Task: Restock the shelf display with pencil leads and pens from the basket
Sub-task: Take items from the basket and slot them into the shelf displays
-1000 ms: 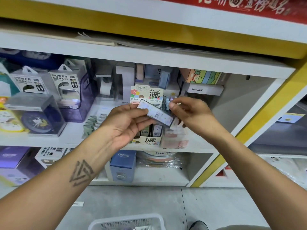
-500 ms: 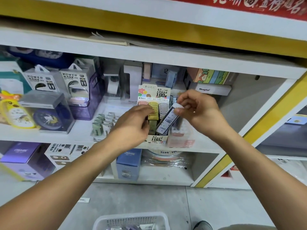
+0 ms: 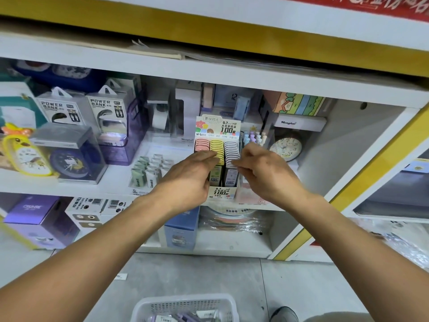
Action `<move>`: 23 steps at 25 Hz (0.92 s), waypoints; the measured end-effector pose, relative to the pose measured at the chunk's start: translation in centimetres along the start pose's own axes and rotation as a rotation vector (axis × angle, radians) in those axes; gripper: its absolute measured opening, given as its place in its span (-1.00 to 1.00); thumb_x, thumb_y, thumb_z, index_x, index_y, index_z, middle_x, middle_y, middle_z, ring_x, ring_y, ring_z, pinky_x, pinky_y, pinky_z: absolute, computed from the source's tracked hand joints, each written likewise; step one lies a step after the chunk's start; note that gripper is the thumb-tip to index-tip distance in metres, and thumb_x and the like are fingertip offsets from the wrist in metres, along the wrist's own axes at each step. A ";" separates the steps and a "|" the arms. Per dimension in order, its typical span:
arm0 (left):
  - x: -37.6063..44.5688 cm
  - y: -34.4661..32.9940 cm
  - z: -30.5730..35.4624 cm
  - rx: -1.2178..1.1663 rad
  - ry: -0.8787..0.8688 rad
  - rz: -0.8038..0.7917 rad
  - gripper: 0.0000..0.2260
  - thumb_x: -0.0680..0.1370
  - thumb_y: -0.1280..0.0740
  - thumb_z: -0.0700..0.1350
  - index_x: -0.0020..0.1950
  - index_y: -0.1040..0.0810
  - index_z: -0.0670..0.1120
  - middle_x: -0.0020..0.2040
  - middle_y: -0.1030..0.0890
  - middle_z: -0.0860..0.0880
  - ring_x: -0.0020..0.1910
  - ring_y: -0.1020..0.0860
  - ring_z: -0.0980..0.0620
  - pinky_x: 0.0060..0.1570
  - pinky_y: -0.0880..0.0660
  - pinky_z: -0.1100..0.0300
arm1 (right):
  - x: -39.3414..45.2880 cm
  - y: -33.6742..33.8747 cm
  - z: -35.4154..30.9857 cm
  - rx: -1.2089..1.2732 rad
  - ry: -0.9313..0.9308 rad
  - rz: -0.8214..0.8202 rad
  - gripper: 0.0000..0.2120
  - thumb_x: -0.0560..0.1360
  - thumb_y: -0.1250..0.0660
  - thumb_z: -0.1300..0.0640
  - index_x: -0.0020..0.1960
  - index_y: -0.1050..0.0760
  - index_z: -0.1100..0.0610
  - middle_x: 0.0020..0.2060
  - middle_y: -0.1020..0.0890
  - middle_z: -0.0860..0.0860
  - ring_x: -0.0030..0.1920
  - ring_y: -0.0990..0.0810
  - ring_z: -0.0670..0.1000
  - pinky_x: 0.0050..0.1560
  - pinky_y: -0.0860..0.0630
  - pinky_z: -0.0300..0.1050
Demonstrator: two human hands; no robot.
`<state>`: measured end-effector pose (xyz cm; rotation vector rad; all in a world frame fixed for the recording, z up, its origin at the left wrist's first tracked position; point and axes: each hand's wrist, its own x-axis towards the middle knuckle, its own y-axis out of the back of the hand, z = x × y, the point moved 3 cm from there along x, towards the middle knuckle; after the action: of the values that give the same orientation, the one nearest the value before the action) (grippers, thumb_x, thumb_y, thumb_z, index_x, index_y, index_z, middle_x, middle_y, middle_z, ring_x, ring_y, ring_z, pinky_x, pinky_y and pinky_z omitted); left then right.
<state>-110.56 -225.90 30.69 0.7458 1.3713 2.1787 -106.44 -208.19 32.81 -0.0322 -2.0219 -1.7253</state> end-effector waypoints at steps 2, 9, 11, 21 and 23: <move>-0.1 0.1 -0.2 -0.030 0.019 -0.007 -0.46 0.56 -0.20 -0.25 0.55 -0.27 -0.03 0.58 -0.19 0.08 0.55 -0.11 0.09 0.47 -0.12 0.25 | 0.1 0.5 -0.2 -0.017 -0.050 0.027 -0.79 0.57 -0.31 0.24 0.14 -0.66 0.12 -0.06 -0.48 0.05 -0.12 -0.56 0.14 -0.20 -0.54 0.10; -3.9 1.1 -2.6 -0.013 0.032 0.103 -0.71 0.45 -0.22 -0.23 0.14 -0.52 -0.06 0.06 -0.57 -0.05 0.06 -0.54 -0.09 0.00 -0.52 0.02 | 0.7 -0.6 -6.5 0.252 -0.038 0.071 -0.75 0.48 -0.28 0.28 0.04 -0.67 0.08 -0.09 -0.64 0.00 -0.06 -0.59 0.02 -0.04 -0.50 -0.12; -6.3 -0.3 -5.0 0.036 0.148 -0.057 -0.74 0.44 -0.21 -0.19 0.08 -0.52 -0.01 0.02 -0.62 -0.09 0.01 -0.58 -0.14 -0.07 -0.56 0.01 | 0.6 -3.7 -9.7 0.292 -0.033 -0.071 -0.72 0.47 -0.25 0.25 0.04 -0.67 0.03 -0.03 -0.69 -0.01 0.00 -0.63 0.04 0.02 -0.54 -0.10; -22.2 -12.2 -21.3 0.183 0.554 -0.586 -0.73 0.50 -0.27 -0.24 0.20 -0.51 -0.16 0.19 -0.55 -0.18 0.16 -0.52 -0.16 -0.02 -0.46 0.11 | -6.9 -25.8 -19.3 0.394 -0.207 -0.754 -0.79 0.54 -0.26 0.22 0.06 -0.65 0.09 0.09 -0.67 0.07 0.09 -0.63 0.11 0.12 -0.57 -0.03; -23.7 -15.5 -22.8 0.158 0.564 -0.606 -0.72 0.51 -0.27 -0.24 0.22 -0.49 -0.16 0.20 -0.53 -0.16 0.16 -0.52 -0.15 -0.05 -0.41 0.13 | -9.9 -29.5 -19.3 0.405 -0.265 -0.820 -0.80 0.53 -0.27 0.23 0.05 -0.66 0.12 0.08 -0.67 0.08 0.08 -0.63 0.11 0.13 -0.57 -0.03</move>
<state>-106.31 -249.85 3.65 -0.2629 1.7584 1.8483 -100.55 -229.56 3.60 0.8479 -2.7902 -1.7440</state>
